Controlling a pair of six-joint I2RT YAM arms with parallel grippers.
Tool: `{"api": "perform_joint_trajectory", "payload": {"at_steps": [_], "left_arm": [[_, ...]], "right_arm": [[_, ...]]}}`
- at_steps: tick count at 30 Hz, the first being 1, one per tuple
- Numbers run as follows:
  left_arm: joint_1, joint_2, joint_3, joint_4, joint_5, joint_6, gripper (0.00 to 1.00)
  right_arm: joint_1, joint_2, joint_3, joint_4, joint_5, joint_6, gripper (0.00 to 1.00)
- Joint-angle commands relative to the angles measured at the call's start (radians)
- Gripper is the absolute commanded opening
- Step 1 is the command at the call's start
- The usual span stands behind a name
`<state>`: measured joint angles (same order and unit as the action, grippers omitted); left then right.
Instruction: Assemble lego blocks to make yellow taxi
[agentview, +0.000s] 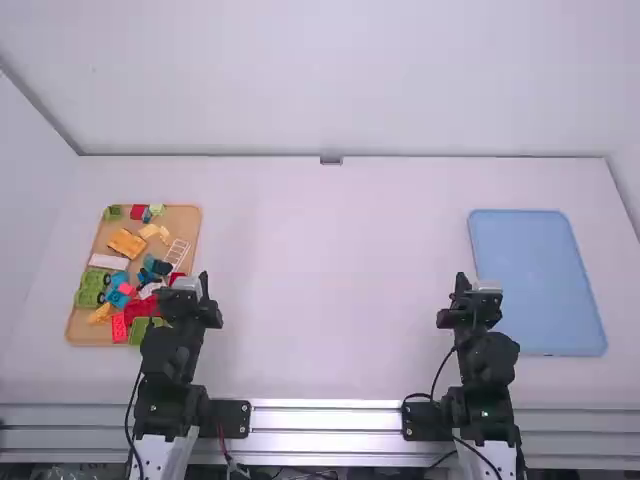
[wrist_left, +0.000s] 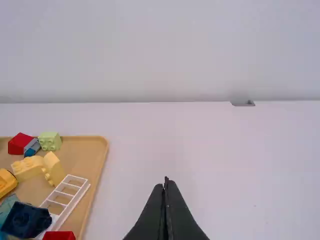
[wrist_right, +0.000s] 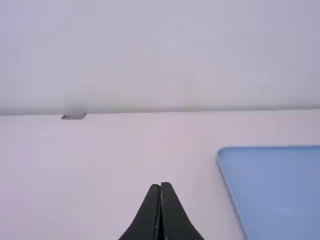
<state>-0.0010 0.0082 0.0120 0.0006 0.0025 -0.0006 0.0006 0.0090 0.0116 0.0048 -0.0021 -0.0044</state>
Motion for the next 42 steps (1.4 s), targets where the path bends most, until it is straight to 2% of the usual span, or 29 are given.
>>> {"api": "perform_joint_trajectory", "payload": {"at_steps": [1,10,17,30,42], "left_arm": [[0.000,0.000,0.000,0.000,0.000,0.000,0.00],[-0.001,0.026,0.022,0.004,-0.010,0.004,0.03],[0.001,0.113,0.102,-0.015,-0.036,0.010,0.10],[0.023,0.369,0.313,-0.033,-0.110,0.004,0.29],[0.075,0.693,0.587,-0.079,-0.208,-0.124,0.53]], "right_arm": [[0.000,0.000,0.000,0.000,0.000,0.000,0.00],[0.001,0.038,0.033,-0.001,-0.013,-0.011,0.03],[0.010,0.167,0.158,-0.029,-0.046,-0.041,0.10],[0.072,0.561,0.508,-0.081,-0.231,-0.129,0.29],[0.232,1.054,0.952,-0.209,-0.435,-0.352,0.54]]}}
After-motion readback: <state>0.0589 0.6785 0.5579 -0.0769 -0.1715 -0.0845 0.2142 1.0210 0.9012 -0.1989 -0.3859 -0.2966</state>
